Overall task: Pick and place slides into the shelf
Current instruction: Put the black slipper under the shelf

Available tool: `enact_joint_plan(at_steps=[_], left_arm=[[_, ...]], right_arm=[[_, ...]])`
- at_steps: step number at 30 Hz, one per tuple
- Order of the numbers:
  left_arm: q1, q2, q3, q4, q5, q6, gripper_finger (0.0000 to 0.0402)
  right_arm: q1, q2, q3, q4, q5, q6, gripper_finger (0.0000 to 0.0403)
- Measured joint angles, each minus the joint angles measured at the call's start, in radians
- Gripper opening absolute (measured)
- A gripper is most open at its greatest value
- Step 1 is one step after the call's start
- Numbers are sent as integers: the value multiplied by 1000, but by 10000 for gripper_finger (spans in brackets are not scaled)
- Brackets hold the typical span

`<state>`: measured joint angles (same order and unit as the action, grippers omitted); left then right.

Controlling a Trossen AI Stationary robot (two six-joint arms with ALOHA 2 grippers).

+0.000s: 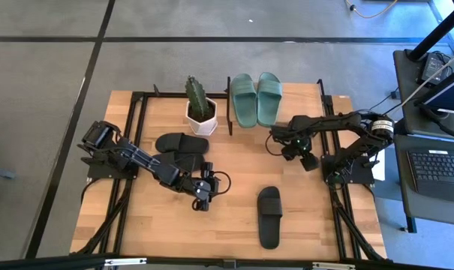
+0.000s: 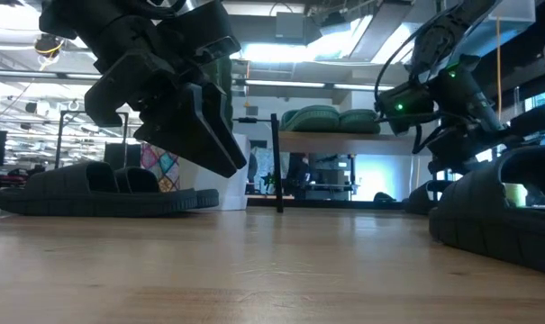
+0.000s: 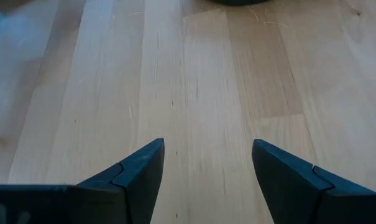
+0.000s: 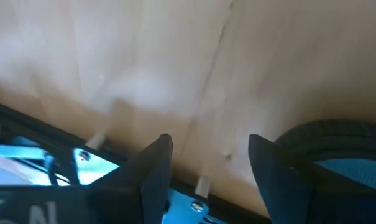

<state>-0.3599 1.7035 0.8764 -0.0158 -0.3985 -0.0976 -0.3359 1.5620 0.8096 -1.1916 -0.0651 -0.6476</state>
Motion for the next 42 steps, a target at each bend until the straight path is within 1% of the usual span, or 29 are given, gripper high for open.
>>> enact_joint_plan(at_steps=[6,15,20,27,32,35,39,42], left_arm=[[0,0,0,0,0,0,235],[5,0,0,0,0,0,235],[7,0,0,0,0,0,235],[7,0,0,0,0,0,235],[7,0,0,0,0,0,235],[7,0,0,0,0,0,235],[7,0,0,0,0,0,235],[8,0,0,0,0,2,235]], right_arm=[[0,0,-44,22,120,8,210],[0,1,-45,99,130,14,210],[-1,1,-44,108,214,16,210],[0,1,-38,94,215,20,210],[0,1,11,13,207,93,210],[5,1,56,-37,149,98,210],[53,1,134,-35,58,190,210],[114,1,209,-18,37,286,210]])
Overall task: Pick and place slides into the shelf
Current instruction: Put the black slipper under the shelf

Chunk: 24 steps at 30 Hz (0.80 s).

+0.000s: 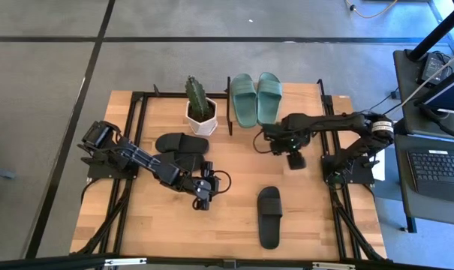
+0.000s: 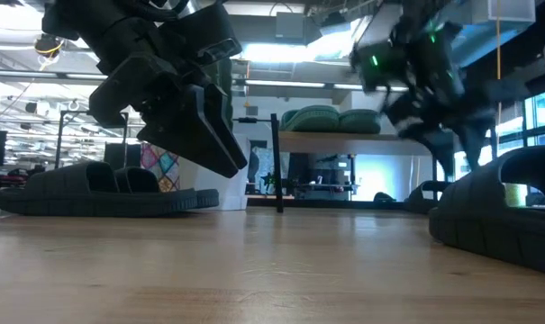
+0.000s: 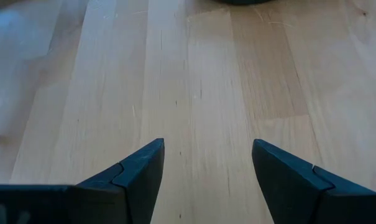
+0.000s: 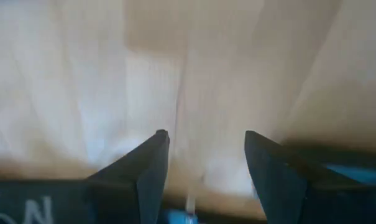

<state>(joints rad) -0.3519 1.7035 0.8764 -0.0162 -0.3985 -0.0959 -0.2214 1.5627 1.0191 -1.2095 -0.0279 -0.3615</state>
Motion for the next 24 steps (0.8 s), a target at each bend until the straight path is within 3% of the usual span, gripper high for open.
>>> enact_joint_plan(at_steps=[8,13,24], left_arm=[[0,0,0,-1,0,2,235],[0,0,0,-1,0,24,235],[-3,0,0,0,-3,20,235]], right_arm=[[204,0,209,114,1,357,210],[395,-1,248,218,12,469,210],[854,14,251,314,427,812,210]])
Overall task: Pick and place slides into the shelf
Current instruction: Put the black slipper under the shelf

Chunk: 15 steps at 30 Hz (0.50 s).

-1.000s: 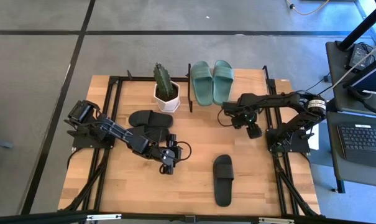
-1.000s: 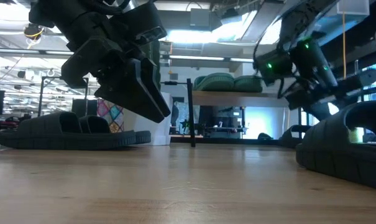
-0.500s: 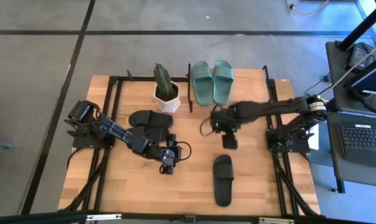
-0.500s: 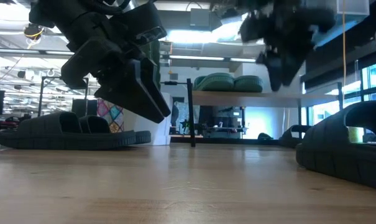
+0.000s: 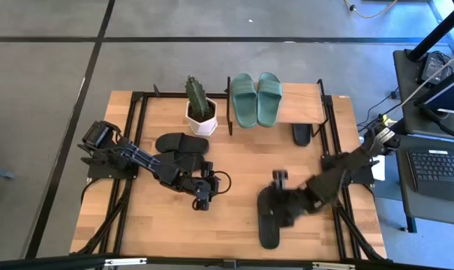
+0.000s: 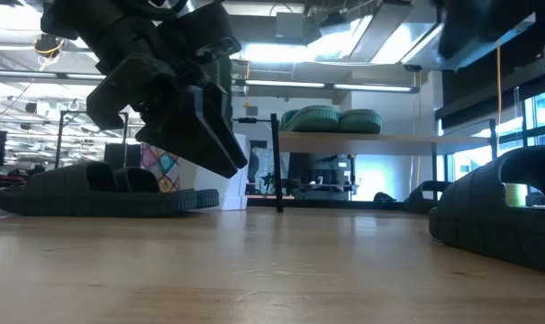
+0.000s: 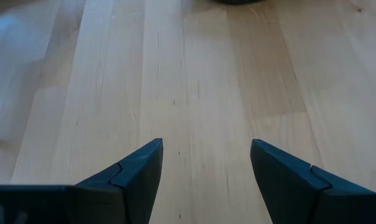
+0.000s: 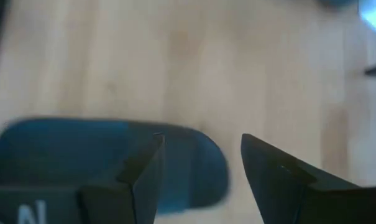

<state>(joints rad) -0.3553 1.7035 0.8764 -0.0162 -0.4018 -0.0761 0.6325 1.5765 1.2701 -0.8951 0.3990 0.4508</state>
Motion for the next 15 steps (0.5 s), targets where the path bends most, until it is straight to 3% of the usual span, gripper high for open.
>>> enact_joint_plan(at_steps=[7,15], left_arm=[[-1,0,0,3,0,-48,235],[-4,0,0,3,0,-82,235]], right_arm=[[168,121,1,132,101,24,210],[193,299,1,105,132,127,210]])
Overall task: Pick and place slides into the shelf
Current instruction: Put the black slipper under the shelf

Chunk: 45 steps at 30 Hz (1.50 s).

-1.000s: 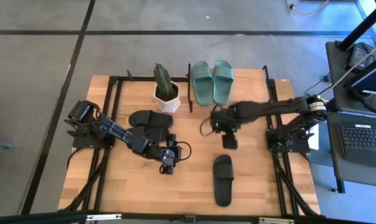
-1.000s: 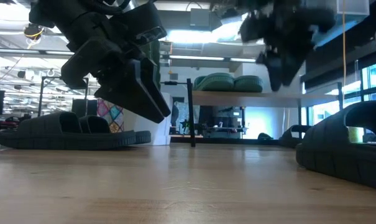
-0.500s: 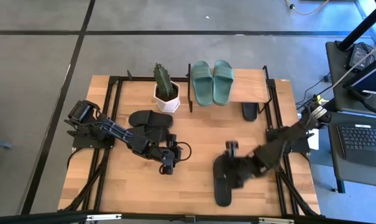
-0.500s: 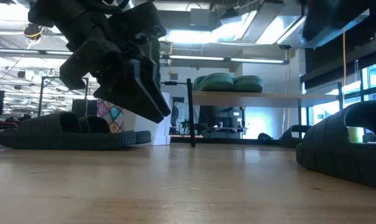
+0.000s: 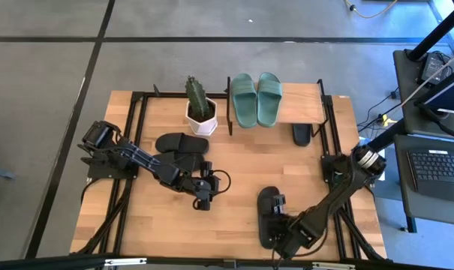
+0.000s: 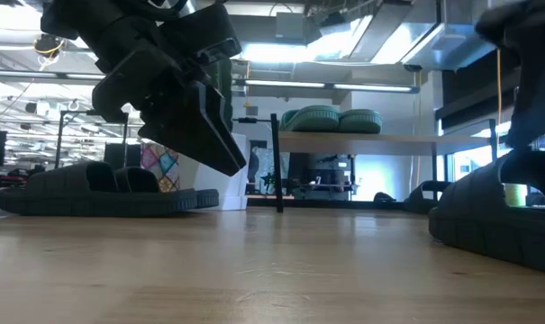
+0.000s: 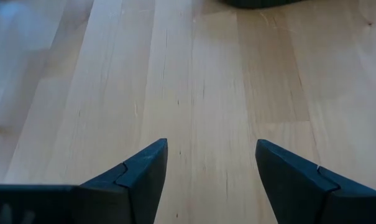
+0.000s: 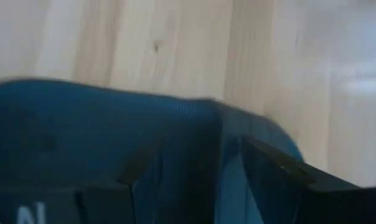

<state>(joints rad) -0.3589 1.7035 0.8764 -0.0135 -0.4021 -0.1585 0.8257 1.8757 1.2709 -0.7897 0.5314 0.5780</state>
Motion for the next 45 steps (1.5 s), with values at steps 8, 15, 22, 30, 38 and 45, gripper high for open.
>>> enact_joint_plan(at_steps=[8,15,22,30,38,45], left_arm=[[-16,0,0,0,0,-16,235],[-19,0,0,0,-1,-15,235],[-19,0,0,0,-1,-15,235],[-19,0,0,0,-1,-15,235],[-19,0,0,0,-1,-15,235],[-19,0,0,0,-1,-15,235]], right_arm=[[-4,63,0,-12,10,100,210],[-5,59,35,-72,45,98,210],[-5,59,62,-186,68,104,210],[-5,64,62,-218,74,151,210],[-5,64,62,-227,46,180,210],[-5,64,62,-226,-31,173,210]])
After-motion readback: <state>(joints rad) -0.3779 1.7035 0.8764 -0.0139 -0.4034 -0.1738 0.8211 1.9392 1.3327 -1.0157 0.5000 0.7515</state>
